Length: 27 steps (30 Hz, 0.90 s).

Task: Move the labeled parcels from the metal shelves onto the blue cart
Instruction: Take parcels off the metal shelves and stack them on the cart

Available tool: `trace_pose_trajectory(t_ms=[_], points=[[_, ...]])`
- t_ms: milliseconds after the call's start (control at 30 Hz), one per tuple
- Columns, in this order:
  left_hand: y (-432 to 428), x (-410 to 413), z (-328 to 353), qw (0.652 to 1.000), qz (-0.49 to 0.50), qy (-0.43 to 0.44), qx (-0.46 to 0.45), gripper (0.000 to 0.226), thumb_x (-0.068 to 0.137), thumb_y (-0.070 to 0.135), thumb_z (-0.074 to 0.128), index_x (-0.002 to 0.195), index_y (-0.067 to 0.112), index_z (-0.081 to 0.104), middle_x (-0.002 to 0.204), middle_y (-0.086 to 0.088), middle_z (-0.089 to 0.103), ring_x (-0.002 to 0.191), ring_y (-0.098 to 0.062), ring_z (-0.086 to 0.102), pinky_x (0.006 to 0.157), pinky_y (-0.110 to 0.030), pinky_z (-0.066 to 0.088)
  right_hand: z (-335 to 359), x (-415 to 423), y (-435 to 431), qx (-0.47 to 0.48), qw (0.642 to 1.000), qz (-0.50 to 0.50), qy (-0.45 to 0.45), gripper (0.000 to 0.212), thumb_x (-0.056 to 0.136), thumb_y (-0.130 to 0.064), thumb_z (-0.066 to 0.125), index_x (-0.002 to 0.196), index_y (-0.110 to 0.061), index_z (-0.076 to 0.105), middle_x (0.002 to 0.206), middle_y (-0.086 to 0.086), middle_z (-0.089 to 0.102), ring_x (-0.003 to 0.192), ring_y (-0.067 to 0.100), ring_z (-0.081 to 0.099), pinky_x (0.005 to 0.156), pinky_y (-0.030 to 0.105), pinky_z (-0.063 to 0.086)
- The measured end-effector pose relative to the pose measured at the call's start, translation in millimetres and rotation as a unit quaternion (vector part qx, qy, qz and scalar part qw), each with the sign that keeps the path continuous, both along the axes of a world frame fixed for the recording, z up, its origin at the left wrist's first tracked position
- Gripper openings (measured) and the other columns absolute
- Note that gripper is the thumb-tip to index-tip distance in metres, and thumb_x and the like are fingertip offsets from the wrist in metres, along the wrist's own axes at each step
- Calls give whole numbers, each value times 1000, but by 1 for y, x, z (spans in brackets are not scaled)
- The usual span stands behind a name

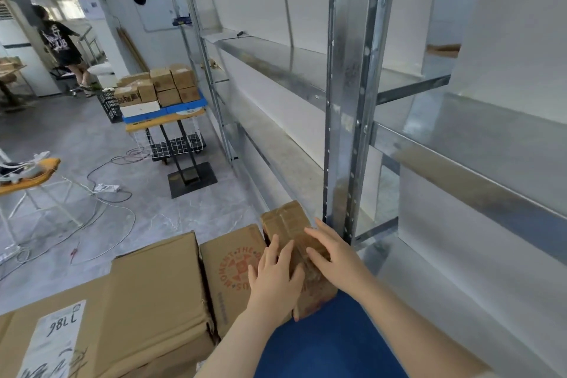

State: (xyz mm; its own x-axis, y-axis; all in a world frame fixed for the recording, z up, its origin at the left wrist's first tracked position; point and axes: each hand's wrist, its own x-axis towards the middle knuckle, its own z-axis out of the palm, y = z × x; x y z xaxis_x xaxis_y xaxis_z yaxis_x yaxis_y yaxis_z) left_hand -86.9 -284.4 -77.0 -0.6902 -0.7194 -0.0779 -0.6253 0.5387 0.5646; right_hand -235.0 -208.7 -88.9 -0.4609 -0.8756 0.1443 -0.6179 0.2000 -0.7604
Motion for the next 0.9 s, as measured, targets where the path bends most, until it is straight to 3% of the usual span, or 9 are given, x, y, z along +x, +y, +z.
trace_pose_trajectory(t_ms=[133,233,300,367,433,633,800,900], points=[[24,8,31,999,-26,6,-28,52,97,45,33,147,39,22,161,8,0,147,-21,1,116,-49,0,17,18,64,12,999,-31,-2,43,94,-43,49,137,-40,43,148,-28,15,136,-3,24,104,17,25],[61,8,60,994,-66,50,-75,46,95,35,44,140,29,39,157,-4,22,143,-28,20,113,-47,17,36,34,139,15,994,-103,26,44,93,-44,48,136,-37,44,153,-19,21,138,2,25,107,15,21],[103,5,72,978,-130,107,-122,44,90,23,58,133,17,51,146,-14,40,132,-38,37,105,-51,30,49,50,202,6,983,-179,36,44,91,-47,47,134,-40,45,149,-24,26,136,0,28,103,7,18],[159,2,72,949,-227,162,-149,44,79,6,70,122,5,59,128,-24,54,114,-48,52,91,-58,42,58,72,273,8,964,-261,48,44,91,-47,46,134,-40,44,151,-20,28,135,1,30,104,10,17],[229,3,72,925,-299,192,-131,42,75,-3,71,115,1,62,122,-26,58,108,-50,55,87,-60,45,68,101,350,6,942,-331,52,43,92,-46,46,134,-38,45,152,-15,30,135,3,31,107,15,21],[453,32,91,825,-498,255,-85,37,78,-1,65,114,3,64,119,-21,58,103,-46,56,87,-55,47,110,222,582,31,842,-533,77,41,93,-31,50,134,-26,49,140,-2,49,120,15,51,100,29,42],[613,88,107,741,-620,257,-8,41,85,8,62,125,14,57,130,-11,51,119,-33,48,98,-47,42,127,333,739,65,733,-671,92,41,93,-26,50,134,-23,51,143,-2,46,133,11,37,106,19,27],[697,125,107,704,-663,253,19,40,90,16,56,129,21,52,135,-3,45,120,-25,47,99,-43,41,129,388,822,80,680,-723,96,41,93,-31,51,133,-28,51,144,-5,45,132,11,39,108,22,28]])
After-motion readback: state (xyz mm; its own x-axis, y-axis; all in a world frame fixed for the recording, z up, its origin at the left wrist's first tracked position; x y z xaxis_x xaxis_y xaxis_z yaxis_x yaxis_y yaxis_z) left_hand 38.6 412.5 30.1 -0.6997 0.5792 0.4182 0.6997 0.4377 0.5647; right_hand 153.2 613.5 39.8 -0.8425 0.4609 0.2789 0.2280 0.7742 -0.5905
